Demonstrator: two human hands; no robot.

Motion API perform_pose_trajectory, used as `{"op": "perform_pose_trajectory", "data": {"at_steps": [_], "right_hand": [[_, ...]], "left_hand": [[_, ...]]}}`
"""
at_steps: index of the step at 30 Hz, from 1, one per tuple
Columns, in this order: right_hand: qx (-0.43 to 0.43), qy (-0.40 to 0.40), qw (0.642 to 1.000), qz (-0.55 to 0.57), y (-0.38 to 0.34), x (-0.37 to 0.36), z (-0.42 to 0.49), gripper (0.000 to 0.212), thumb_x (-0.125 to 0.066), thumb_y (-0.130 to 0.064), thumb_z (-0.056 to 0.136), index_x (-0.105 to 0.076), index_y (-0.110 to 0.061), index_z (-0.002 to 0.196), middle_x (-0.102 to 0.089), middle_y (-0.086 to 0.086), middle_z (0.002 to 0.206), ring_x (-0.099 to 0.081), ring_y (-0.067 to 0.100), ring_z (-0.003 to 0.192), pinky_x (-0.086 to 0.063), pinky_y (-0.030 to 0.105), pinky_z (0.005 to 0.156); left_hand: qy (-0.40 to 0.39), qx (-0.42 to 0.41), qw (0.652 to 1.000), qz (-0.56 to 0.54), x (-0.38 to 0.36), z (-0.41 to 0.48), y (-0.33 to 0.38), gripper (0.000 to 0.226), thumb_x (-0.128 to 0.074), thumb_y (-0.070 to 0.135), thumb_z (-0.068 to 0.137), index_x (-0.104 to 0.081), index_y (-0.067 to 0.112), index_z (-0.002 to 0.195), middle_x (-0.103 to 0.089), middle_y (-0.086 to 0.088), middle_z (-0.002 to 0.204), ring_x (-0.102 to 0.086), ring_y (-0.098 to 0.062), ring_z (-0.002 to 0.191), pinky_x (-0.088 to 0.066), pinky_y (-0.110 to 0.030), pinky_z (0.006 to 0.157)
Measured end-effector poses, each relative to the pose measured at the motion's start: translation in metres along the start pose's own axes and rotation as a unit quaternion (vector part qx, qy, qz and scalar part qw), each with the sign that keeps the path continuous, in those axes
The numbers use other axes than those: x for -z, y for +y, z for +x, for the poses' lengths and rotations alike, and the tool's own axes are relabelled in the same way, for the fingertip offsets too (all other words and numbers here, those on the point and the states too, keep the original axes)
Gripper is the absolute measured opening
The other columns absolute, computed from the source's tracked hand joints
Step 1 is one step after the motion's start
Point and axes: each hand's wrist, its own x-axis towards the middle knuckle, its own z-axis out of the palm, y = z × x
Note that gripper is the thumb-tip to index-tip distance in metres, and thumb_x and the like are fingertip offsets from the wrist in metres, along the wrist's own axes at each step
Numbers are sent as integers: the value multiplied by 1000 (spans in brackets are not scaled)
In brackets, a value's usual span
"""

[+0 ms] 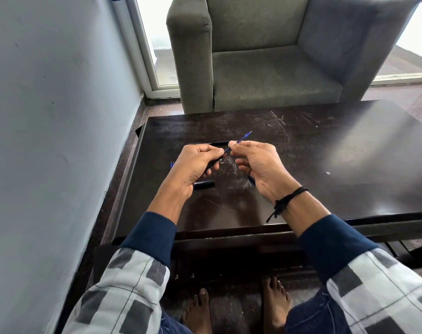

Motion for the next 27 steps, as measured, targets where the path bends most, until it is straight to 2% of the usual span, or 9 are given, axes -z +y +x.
{"op": "perform_pose_trajectory", "data": {"at_steps": [3, 6, 8, 16, 19, 21, 24, 25, 27], "right_hand": [[0, 0, 1000, -8, -2, 2, 0, 13, -79, -22, 86, -71, -13, 84, -69, -1, 73, -54, 4, 54, -46, 19, 54], [3, 30, 999, 16, -8, 6, 3, 13, -76, -22, 89, -67, -12, 90, -67, -1, 71, -53, 3, 52, -45, 18, 52], [5, 45, 999, 25, -12, 10, 5, 13, -76, -22, 89, -66, -13, 87, -67, 0, 72, -54, 4, 52, -46, 18, 52], [1, -6, 1000, 7, -6, 1, -1, 11, -75, -17, 89, -71, -8, 89, -73, 2, 75, -59, 7, 59, -47, 19, 56], [15, 8, 1000, 25, -13, 8, 3, 15, -69, -17, 94, -68, -4, 100, -73, 7, 82, -64, 9, 60, -49, 19, 54], [44, 29, 998, 16, -23, 21, 8, 12, -65, -17, 97, -63, -5, 98, -75, 9, 84, -67, 11, 60, -49, 19, 52], [94, 72, 986, -117, -36, 50, 19, 14, -67, -20, 96, -65, -7, 89, -76, 8, 77, -68, 10, 55, -50, 21, 50], [105, 89, 969, -205, -38, 60, 22, 17, -70, -24, 93, -68, -10, 83, -76, 6, 73, -69, 11, 57, -51, 25, 54], [93, 132, 910, -382, -38, 79, 27, 23, -74, -31, 86, -73, -13, 73, -74, 0, 64, -73, 14, 66, -53, 29, 65]], "left_hand": [[-2, -3, 1000, 0, 0, 0, 0, 13, -68, 23, 94, -77, 15, 90, -64, 0, 62, -49, -5, 49, -41, -17, 50], [-7, -4, 1000, -2, 0, 0, 0, 14, -68, 24, 94, -78, 15, 89, -64, 0, 62, -49, -5, 49, -41, -17, 51], [-11, -3, 1000, -1, 0, 0, 0, 15, -68, 24, 94, -78, 14, 91, -64, -1, 64, -49, -5, 49, -41, -17, 51], [-2, -2, 1000, -2, -2, 1, -1, 13, -67, 22, 95, -76, 14, 92, -63, -2, 65, -49, -6, 50, -42, -19, 52], [-2, -6, 1000, -1, 0, 2, -2, 14, -67, 22, 95, -78, 15, 90, -64, -1, 63, -48, -6, 50, -40, -17, 50], [1, -10, 1000, -4, 3, 4, -3, 17, -66, 23, 95, -78, 12, 91, -64, 0, 63, -49, -6, 51, -39, -16, 49], [9, -14, 1000, -10, 8, 6, -3, 18, -66, 24, 94, -78, 10, 93, -64, -1, 65, -49, -6, 51, -39, -17, 50], [11, -15, 1000, -13, 10, 6, -3, 18, -67, 25, 94, -78, 11, 93, -64, -1, 65, -49, -7, 52, -39, -17, 50], [15, -18, 999, -22, 14, 8, -3, 18, -67, 25, 94, -78, 11, 93, -64, -2, 66, -49, -7, 52, -39, -18, 51]]}}
